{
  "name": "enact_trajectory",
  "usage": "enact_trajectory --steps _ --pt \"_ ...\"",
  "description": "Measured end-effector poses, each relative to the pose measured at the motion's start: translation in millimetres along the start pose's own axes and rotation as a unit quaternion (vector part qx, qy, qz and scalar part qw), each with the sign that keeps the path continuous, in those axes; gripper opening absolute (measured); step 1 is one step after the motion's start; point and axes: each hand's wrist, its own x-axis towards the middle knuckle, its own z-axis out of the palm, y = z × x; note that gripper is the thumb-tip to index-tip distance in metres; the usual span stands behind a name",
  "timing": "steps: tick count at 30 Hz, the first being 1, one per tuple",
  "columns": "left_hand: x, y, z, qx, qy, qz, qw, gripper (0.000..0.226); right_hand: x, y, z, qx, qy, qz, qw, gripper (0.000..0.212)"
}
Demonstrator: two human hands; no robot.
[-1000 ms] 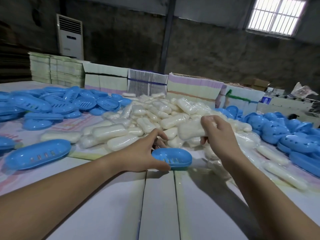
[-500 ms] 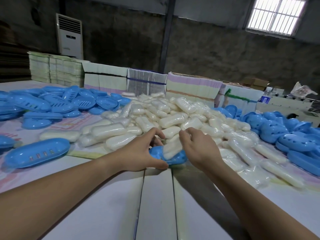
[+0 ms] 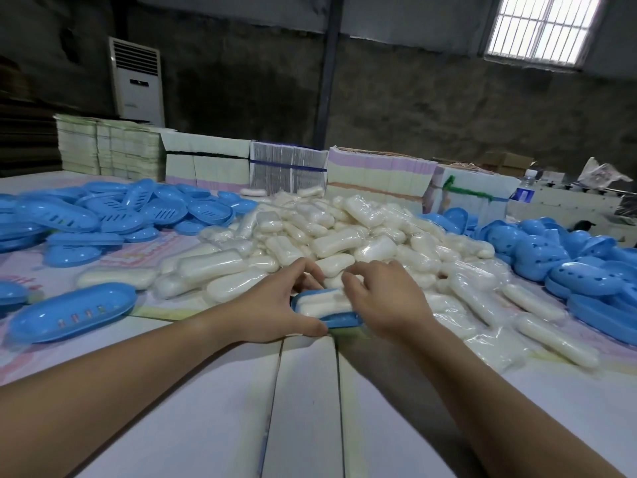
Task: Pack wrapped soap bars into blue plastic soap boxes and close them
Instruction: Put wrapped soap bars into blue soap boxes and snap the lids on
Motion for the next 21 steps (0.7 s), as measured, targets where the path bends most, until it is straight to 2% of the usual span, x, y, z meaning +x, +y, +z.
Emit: enact_trajectory --steps 3,7,11,17,21 --pt "4 3 -4 0.015 -0.036 -0.023 0.999 0.059 4 18 -14 0.085 -0.060 0.033 0.994 0.024" --pt "13 12 -13 0.044 -0.088 -0.061 0.993 0.059 2 24 -14 0.132 -0.112 0.055 0.983 0.020" --pt "11 11 -11 0.039 -0.077 -0.069 0.994 0.061 3 17 -8 0.065 -0.087 0.030 0.994 0.024" --pt "3 4 -3 0.036 -0.035 -0.010 0.999 0.057 -2 7 -3 -0.062 -0.075 -0.028 0.995 0.038" --pt "3 1 -3 0.032 -0.030 -0.001 0.999 0.057 -5 3 -7 -0.033 -0.055 -0.002 0.998 0.037"
